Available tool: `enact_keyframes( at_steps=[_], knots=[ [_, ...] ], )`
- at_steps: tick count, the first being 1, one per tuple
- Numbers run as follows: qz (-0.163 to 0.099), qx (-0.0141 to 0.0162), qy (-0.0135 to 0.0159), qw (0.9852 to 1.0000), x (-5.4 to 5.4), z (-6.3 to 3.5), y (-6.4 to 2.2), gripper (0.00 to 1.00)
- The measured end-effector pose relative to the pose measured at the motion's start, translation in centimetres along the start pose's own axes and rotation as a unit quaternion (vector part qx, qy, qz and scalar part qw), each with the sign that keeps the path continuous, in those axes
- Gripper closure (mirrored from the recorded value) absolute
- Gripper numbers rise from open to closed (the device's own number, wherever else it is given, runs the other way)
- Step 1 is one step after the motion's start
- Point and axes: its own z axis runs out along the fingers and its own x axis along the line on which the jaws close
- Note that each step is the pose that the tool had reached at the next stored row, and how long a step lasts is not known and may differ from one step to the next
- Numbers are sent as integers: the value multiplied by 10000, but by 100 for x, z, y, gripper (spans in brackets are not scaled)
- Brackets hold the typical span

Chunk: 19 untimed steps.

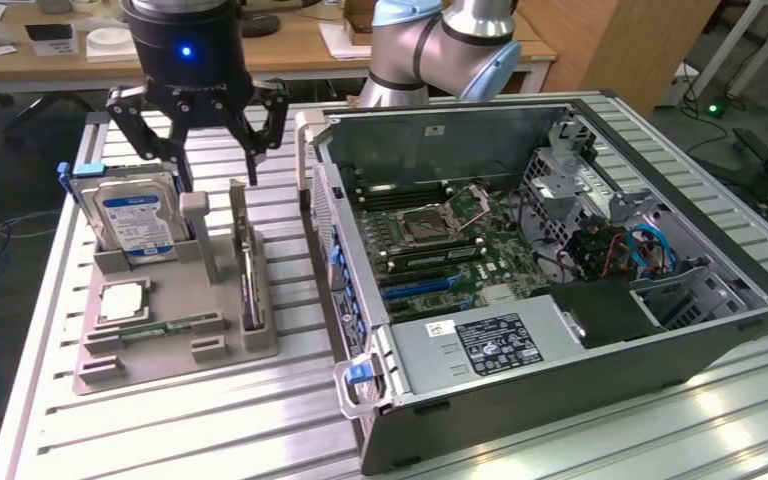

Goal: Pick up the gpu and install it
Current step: 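Pick up the gpu and move the gpu toward the slot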

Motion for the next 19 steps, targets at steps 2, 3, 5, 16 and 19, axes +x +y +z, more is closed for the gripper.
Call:
enact_keyframes(
  at_steps=[2, 3, 5, 16, 19],
  knots=[
    [0, 0, 0, 10000, 0, 31, -1, 35],
    [0, 0, 0, 10000, 1, 48, -2, 35],
    [0, 0, 0, 10000, 1, 81, -3, 35],
    [0, 0, 0, 10000, 3, 236, -9, 35],
    [0, 1, 0, 10000, 4, 290, -12, 35]
  ],
)
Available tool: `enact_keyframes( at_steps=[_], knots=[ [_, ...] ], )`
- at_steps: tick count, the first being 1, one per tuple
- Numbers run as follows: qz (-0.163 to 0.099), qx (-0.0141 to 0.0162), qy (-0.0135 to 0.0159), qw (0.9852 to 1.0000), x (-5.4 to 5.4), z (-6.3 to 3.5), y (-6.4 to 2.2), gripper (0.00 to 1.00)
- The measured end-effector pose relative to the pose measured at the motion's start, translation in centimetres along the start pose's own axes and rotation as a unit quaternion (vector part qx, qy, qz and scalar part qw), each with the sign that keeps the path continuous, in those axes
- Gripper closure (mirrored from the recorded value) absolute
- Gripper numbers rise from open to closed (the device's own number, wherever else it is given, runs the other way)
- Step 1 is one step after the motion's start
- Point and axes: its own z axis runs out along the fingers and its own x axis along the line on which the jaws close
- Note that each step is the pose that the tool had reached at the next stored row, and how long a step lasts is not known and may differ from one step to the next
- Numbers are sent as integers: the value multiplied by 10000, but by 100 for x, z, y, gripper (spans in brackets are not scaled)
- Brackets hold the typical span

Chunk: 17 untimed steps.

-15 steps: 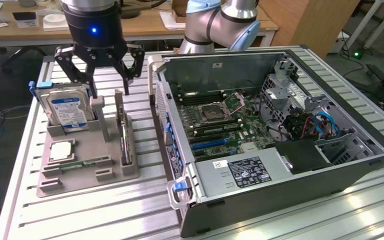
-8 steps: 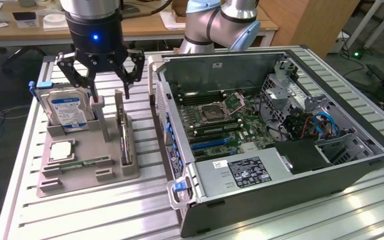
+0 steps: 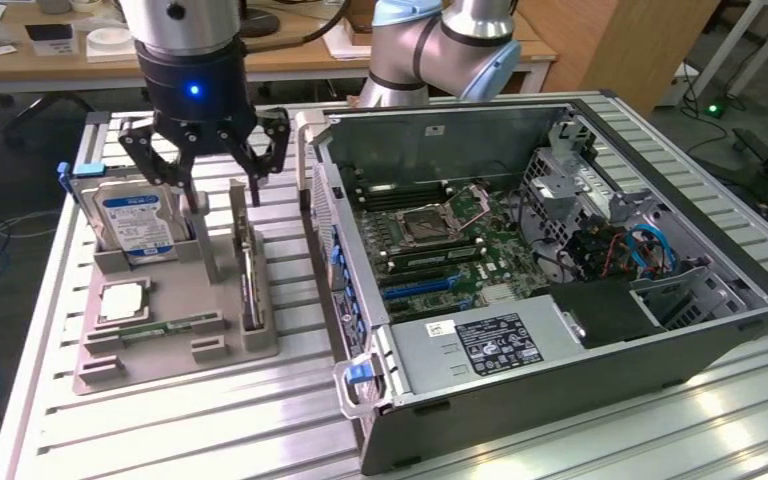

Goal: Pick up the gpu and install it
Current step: 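Pick up the gpu and move the gpu toward the slot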

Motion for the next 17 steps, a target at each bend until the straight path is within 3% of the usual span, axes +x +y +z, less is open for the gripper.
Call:
enact_keyframes(
  at_steps=[17],
  knots=[
    [-37, -2, 3, 10000, -8, 266, -106, 35]
  ],
)
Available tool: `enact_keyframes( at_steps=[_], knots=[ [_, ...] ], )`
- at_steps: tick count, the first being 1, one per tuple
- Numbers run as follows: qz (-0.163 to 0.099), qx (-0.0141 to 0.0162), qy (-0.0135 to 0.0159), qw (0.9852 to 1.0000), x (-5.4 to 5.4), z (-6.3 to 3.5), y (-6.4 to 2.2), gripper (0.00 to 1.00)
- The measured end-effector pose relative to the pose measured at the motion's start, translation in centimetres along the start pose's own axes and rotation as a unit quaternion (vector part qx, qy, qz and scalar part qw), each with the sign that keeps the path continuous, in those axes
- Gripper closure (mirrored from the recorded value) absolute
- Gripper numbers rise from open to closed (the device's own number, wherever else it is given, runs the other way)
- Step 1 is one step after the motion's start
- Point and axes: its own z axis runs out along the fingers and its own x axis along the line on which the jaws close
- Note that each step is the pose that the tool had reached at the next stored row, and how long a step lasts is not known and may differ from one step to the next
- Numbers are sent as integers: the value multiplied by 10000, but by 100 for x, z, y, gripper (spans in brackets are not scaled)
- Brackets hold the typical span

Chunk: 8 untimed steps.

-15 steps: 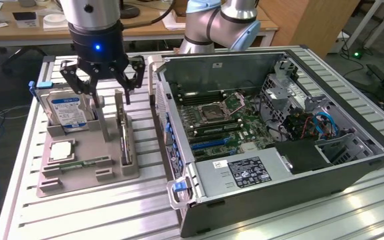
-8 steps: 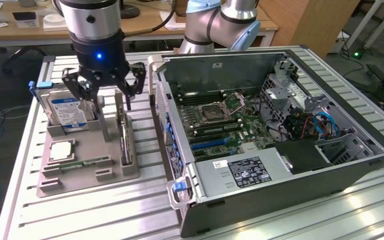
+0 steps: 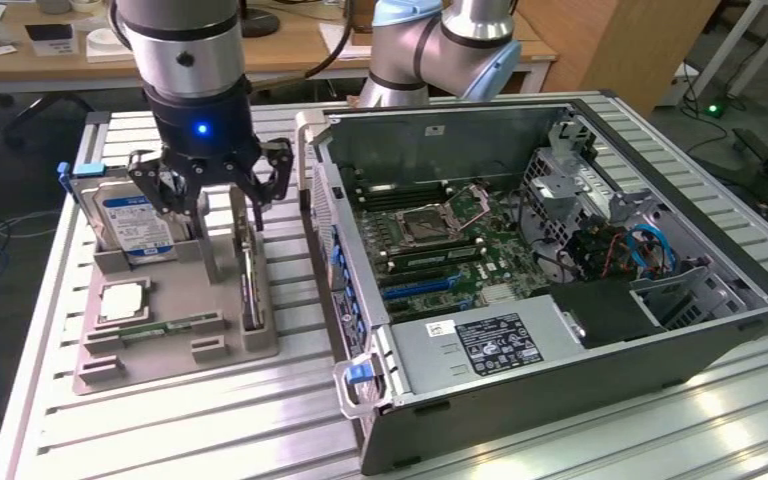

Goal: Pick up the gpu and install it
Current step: 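Pick up the gpu and move the gpu toward the slot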

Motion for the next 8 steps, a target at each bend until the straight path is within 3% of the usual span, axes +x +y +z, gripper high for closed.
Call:
enact_keyframes(
  at_steps=[8],
  knots=[
    [-67, 0, 13, 10000, -8, 142, -6, 35]
  ],
)
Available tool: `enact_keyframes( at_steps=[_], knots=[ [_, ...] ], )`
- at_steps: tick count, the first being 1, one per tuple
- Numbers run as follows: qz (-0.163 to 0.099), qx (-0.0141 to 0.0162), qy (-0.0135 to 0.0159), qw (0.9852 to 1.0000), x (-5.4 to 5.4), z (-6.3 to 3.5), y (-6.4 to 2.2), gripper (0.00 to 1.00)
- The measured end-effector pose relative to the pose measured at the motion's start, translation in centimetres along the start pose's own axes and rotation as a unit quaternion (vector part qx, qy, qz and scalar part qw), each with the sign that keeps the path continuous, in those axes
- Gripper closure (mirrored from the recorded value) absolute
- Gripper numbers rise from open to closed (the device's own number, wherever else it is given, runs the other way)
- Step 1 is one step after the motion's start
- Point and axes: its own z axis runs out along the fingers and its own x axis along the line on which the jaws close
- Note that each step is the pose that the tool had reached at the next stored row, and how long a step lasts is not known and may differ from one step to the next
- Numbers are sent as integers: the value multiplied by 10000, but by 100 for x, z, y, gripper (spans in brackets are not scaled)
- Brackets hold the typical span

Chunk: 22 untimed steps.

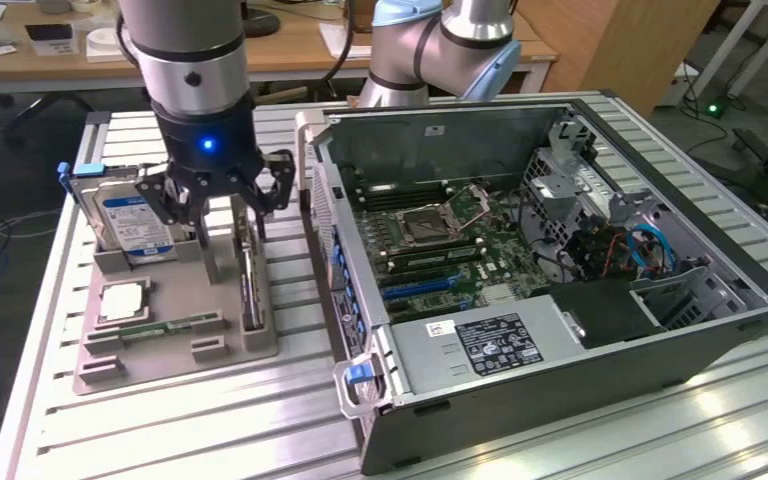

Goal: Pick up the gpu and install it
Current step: 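Pick up the gpu and move the gpu toward the slot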

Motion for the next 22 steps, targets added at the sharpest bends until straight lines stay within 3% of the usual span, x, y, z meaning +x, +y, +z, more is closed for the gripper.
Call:
enact_keyframes(
  at_steps=[22],
  knots=[
    [0, 0, 0, 10000, -25, 400, -23, 35]
  ],
)
